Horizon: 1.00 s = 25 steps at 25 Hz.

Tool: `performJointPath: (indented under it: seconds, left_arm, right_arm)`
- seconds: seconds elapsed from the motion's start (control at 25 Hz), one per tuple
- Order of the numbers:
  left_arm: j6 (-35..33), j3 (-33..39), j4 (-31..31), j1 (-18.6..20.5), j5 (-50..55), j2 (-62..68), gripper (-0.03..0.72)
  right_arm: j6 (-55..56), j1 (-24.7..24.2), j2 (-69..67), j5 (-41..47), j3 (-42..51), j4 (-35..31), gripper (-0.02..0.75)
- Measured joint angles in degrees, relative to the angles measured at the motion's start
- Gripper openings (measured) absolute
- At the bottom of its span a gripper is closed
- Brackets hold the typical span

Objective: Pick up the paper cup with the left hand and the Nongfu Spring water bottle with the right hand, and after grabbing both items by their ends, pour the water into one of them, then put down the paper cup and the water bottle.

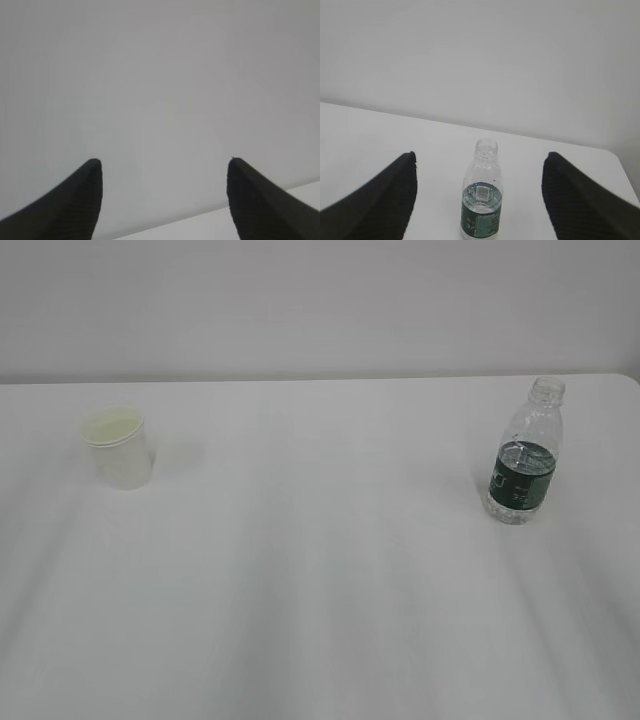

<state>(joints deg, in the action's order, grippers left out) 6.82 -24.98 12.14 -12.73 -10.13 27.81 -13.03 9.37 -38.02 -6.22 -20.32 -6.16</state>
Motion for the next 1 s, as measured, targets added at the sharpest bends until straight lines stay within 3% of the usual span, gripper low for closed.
performJointPath:
  seconds: [0.52, 0.8, 1.0]
  left_arm:
    - [0.13, -4.84, 0.00, 0.00, 24.37, -14.59, 0.557]
    - [0.13, -6.99, -1.76, 0.00, 38.36, -18.42, 0.543]
    - [-3.58, -8.30, -5.56, 0.00, 45.73, -18.73, 0.539]
  right_arm:
    - [-1.90, 0.00, 9.01, 12.06, 0.00, 0.11, 0.594]
    - [-2.62, 0.00, 12.98, 17.39, 0.00, 1.31, 0.593]
    - [-2.62, 0.00, 15.42, 24.54, -2.84, 4.26, 0.593]
